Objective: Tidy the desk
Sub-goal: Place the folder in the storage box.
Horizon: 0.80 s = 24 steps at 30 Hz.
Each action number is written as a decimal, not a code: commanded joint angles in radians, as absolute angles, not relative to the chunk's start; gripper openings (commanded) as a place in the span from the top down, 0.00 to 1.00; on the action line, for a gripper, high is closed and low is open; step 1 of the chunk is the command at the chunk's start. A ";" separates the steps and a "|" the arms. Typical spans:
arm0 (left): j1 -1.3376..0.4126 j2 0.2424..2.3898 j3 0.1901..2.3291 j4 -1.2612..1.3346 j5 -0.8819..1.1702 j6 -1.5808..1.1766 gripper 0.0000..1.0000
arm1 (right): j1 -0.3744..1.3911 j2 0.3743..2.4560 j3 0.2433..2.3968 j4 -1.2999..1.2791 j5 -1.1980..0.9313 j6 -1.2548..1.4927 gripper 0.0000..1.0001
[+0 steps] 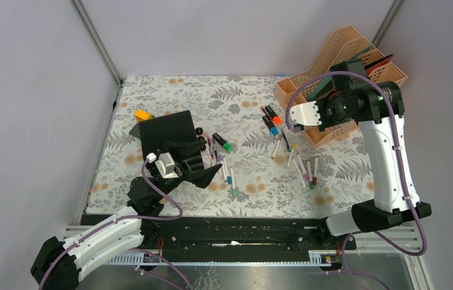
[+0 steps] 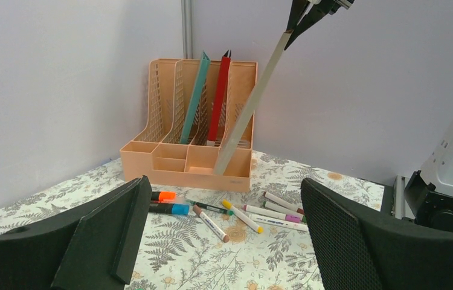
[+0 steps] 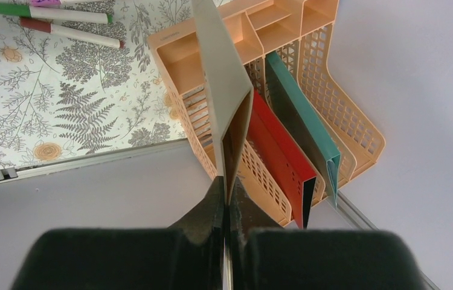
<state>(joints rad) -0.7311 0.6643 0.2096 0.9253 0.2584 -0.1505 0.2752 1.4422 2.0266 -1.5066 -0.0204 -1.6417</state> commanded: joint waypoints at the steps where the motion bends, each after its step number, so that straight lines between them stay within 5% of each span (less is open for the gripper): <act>1: -0.727 0.638 0.195 0.949 0.268 -0.138 0.01 | 0.263 1.448 2.036 -1.483 0.028 -1.646 1.00; 13: -0.726 0.638 0.190 0.955 0.279 -0.138 0.01 | 0.035 1.529 2.066 -1.485 -0.051 -1.844 1.00; 24: -0.727 0.642 0.195 0.950 0.273 -0.128 0.01 | 0.057 1.522 2.088 -1.486 -0.124 -1.925 1.00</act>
